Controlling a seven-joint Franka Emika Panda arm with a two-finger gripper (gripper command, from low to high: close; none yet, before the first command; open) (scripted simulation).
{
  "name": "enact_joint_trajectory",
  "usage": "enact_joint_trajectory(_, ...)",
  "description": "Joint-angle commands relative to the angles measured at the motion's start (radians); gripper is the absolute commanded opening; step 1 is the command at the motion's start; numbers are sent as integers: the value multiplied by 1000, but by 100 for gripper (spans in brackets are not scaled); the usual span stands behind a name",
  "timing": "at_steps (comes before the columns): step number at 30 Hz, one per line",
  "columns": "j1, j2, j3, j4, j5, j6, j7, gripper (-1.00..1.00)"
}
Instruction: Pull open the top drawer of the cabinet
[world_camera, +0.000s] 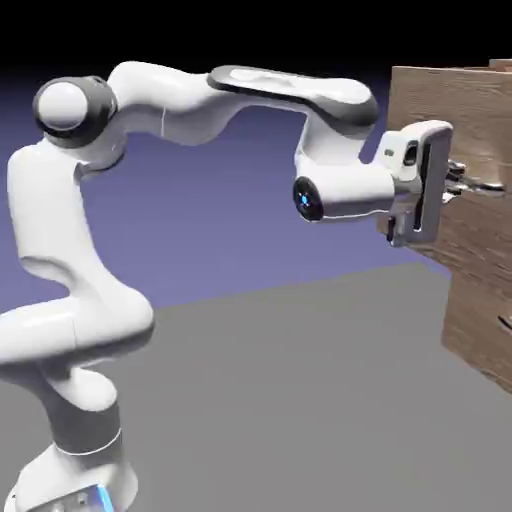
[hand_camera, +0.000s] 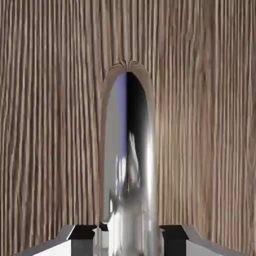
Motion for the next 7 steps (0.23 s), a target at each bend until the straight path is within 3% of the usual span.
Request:
enact_joint_trajectory(1,0,0,0,0,1,-1,-1,100)
enact_joint_trajectory(7,164,-119,-181,-162,-46,-56,66,100)
